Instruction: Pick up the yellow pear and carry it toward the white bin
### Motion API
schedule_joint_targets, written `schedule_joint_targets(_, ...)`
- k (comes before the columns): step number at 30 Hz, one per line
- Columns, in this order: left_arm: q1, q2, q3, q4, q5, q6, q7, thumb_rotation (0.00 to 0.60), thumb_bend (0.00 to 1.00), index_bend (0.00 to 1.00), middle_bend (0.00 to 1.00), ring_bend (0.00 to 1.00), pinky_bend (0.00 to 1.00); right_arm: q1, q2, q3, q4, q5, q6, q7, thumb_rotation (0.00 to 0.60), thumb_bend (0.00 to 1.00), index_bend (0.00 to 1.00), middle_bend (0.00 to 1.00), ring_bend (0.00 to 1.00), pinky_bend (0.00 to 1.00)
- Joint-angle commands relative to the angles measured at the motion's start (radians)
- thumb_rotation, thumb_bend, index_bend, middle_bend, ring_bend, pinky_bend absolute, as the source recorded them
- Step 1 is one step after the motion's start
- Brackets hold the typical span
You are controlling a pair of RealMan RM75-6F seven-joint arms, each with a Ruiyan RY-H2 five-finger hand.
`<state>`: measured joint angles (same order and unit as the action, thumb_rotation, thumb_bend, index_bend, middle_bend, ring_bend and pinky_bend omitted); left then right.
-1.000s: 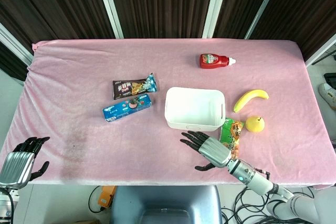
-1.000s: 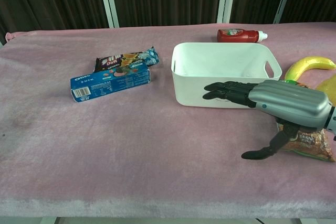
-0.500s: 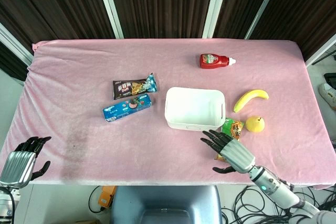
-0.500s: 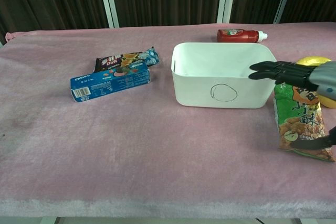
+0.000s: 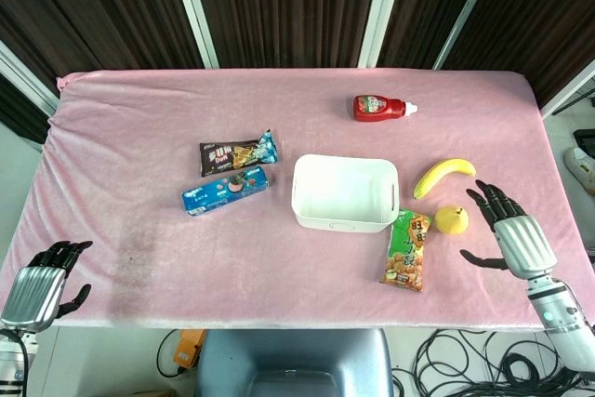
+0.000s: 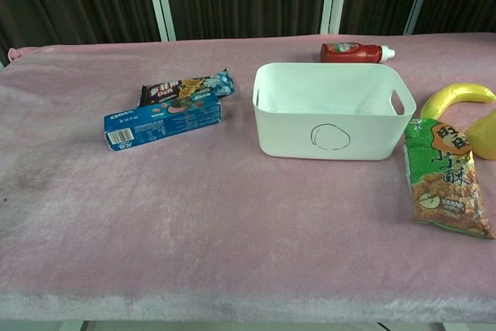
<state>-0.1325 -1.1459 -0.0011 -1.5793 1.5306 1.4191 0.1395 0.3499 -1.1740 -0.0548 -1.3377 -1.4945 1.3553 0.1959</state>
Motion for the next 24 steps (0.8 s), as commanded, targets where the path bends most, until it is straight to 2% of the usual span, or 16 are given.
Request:
schedule_joint_targets(1, -0.001, 0.001, -0.001, -0.001, 0.0, 0.0, -0.001, 0.6, 0.31, 0.21, 0.27, 0.19, 0.33, 0.026, 0.004, 0.05, 0.07, 0.106, -0.136, -0.007, 0.6, 0.3, 0.2, 0.1, 0.09, 0.29)
schedule_joint_targets(4, 0.0, 0.001, 0.0, -0.001, -0.001, 0.002, -0.002, 0.6, 0.31, 0.21, 0.27, 0.19, 0.33, 0.041, -0.013, 0.069, 0.102, 0.148, -0.206, -0.006, 0.6, 0.29, 0.19, 0.1, 0.09, 0.29)
schedule_joint_targets(10, 0.0, 0.001, -0.001, -0.001, 0.0, 0.002, -0.003, 0.6, 0.31, 0.21, 0.27, 0.19, 0.33, 0.056, -0.033, 0.077, 0.134, 0.171, -0.261, -0.023, 0.6, 0.26, 0.15, 0.1, 0.09, 0.29)
schedule_joint_targets(16, 0.0, 0.002, 0.0, -0.001, -0.001, 0.002, -0.006, 0.6, 0.31, 0.21, 0.27, 0.19, 0.33, 0.103, -0.103, 0.089, 0.211, 0.217, -0.413, -0.051, 0.6, 0.23, 0.13, 0.1, 0.09, 0.29)
schedule_joint_targets(24, 0.0, 0.003, 0.001, 0.0, 0.0, 0.001, -0.01, 0.6, 0.31, 0.21, 0.27, 0.19, 0.33, 0.128, -0.171, 0.095, 0.298, 0.219, -0.506, -0.022, 0.6, 0.21, 0.12, 0.1, 0.09, 0.29)
